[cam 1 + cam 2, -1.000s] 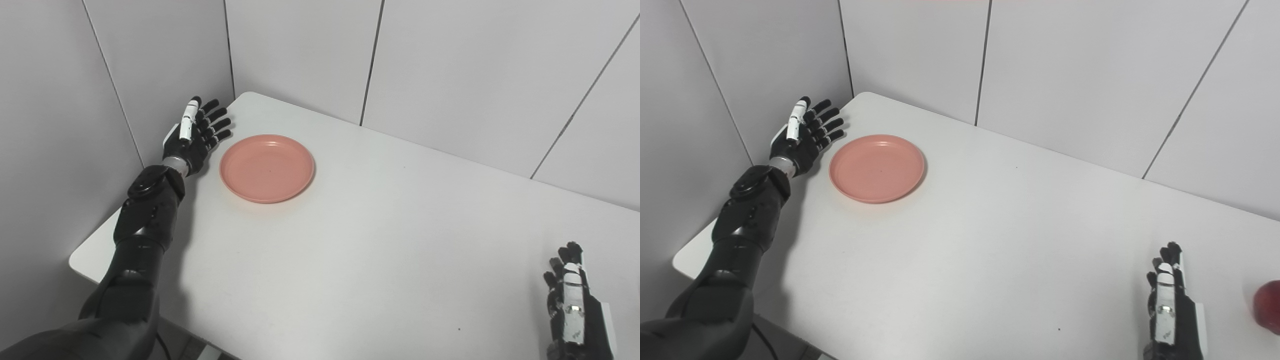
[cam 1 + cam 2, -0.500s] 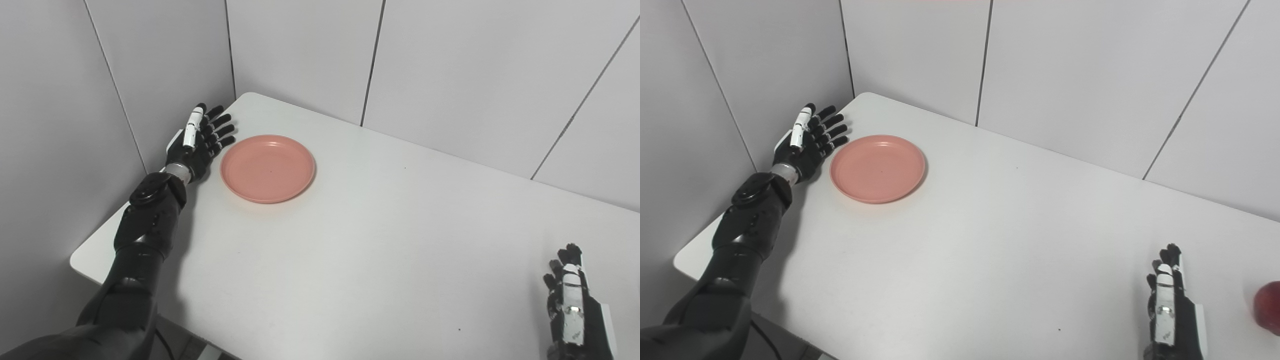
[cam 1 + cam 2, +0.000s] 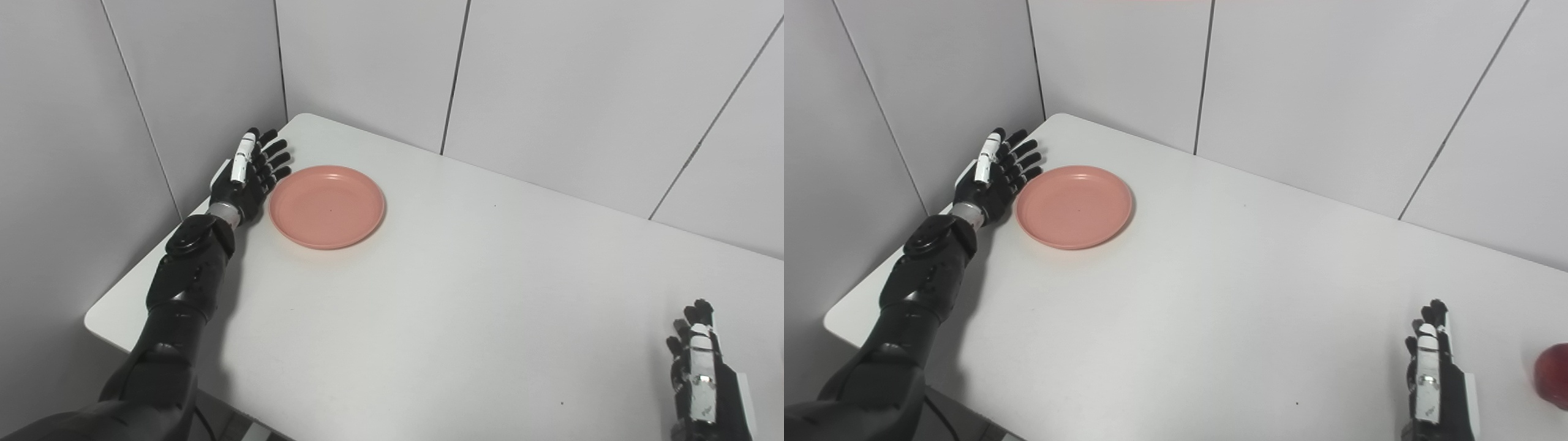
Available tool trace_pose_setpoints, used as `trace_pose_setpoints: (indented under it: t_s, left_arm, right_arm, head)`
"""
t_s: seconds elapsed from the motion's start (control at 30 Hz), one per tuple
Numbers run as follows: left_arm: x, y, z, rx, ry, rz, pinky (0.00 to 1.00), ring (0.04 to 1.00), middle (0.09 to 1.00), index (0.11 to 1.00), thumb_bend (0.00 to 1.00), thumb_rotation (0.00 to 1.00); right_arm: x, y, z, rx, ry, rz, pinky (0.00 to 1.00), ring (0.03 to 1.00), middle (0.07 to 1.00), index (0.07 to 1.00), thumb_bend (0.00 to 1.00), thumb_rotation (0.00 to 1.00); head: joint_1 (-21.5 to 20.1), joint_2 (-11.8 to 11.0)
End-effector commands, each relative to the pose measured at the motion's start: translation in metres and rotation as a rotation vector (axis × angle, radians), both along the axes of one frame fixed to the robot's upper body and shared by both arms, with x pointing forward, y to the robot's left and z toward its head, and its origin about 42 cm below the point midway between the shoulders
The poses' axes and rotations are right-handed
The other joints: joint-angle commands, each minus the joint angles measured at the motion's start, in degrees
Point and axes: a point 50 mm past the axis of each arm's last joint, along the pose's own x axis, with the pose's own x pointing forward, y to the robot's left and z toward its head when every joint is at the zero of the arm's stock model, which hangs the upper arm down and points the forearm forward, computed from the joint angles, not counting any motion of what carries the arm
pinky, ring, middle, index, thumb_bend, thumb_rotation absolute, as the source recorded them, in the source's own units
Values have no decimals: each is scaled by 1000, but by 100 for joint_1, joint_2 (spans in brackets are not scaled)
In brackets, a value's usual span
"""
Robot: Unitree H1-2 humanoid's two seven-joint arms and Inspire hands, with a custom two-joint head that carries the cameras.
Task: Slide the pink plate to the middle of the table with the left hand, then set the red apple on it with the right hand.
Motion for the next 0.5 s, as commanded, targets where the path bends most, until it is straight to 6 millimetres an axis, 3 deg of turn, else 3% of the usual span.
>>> trace_pose_setpoints:
  t_s: [0.0, 0.47]
  left_arm:
    - [6, 1, 16, 20, -56, 7, 919, 917, 917, 898, 345, 1000]
    - [7, -13, 18, 2, -56, -1, 935, 930, 932, 912, 330, 1000]
  right_arm:
    - [5, 0, 17, 4, -69, 3, 1000, 1000, 1000, 1000, 41, 1000]
    - [5, 1, 18, -3, -77, 10, 1000, 1000, 1000, 1000, 47, 1000]
  head:
    - [-4, 3]
    - [-30, 15]
